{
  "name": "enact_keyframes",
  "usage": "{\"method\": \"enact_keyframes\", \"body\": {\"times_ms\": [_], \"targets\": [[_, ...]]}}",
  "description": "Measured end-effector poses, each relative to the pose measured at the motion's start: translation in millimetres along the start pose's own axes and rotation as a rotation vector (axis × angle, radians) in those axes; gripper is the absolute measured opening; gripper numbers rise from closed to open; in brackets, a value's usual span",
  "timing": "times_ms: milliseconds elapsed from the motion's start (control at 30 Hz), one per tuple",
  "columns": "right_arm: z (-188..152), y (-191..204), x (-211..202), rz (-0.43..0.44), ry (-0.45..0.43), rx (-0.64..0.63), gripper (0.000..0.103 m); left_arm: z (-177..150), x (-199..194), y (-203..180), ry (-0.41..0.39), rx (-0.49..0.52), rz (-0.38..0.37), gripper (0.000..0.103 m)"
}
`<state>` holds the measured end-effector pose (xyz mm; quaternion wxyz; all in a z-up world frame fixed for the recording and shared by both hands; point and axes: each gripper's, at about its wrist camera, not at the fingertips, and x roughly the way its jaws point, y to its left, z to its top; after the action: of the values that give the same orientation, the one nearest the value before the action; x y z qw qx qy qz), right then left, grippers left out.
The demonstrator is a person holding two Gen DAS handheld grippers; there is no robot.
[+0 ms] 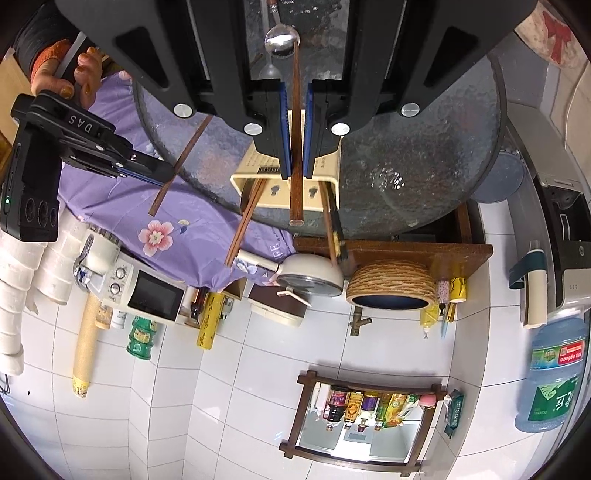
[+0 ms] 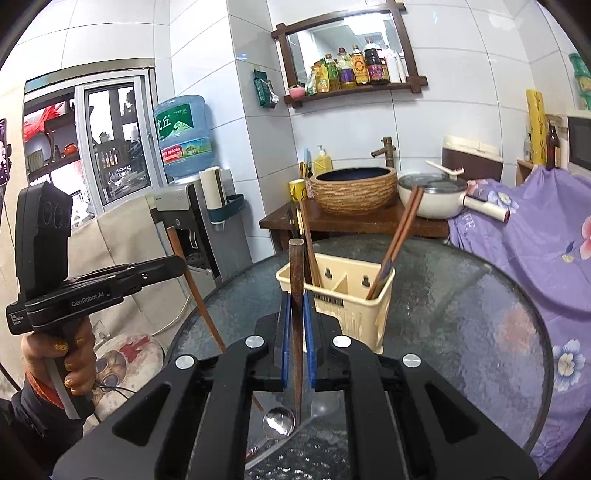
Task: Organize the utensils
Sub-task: 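Lift both brown chopsticks and lower them into the cream holder with both tools, then open left tool to release its chopstick while right tool releases its chopstick inside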
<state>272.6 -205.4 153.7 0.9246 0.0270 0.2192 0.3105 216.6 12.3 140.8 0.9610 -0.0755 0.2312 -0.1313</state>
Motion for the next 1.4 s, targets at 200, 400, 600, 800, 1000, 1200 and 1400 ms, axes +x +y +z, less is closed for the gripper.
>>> {"method": "enact_keyframes", "body": {"times_ms": [200, 400, 600, 800, 1000, 1200, 1400], "targets": [[31.3, 3.4, 2.8, 0.008, 0.002, -0.003, 0.008, 33.3, 8.0, -2.1, -0.001, 0.000, -0.010, 0.007], [78.1, 8.5, -0.8, -0.002, -0.032, -0.023, 0.008, 75.3, 14.2, 2.7, -0.017, -0.024, -0.010, 0.007], [135.2, 1.4, 0.4, -0.035, -0.080, 0.015, 0.008, 130.9, 13.4, 0.2, -0.086, -0.033, 0.022, 0.007], [163.8, -7.7, 17.5, -0.103, -0.124, 0.010, 0.008, 163.2, 27.2, -4.0, -0.141, -0.024, 0.063, 0.007], [143.7, -28.4, 53.2, -0.158, -0.113, 0.025, 0.008, 151.9, 63.5, -3.2, -0.135, -0.005, 0.099, 0.007], [108.2, -43.6, 85.8, -0.171, -0.057, 0.057, 0.008, 113.0, 103.6, 12.4, -0.049, -0.029, 0.102, 0.007], [84.1, -52.9, 104.0, -0.168, -0.010, 0.085, 0.008, 82.2, 123.9, 16.7, 0.007, -0.021, 0.105, 0.007]]}}
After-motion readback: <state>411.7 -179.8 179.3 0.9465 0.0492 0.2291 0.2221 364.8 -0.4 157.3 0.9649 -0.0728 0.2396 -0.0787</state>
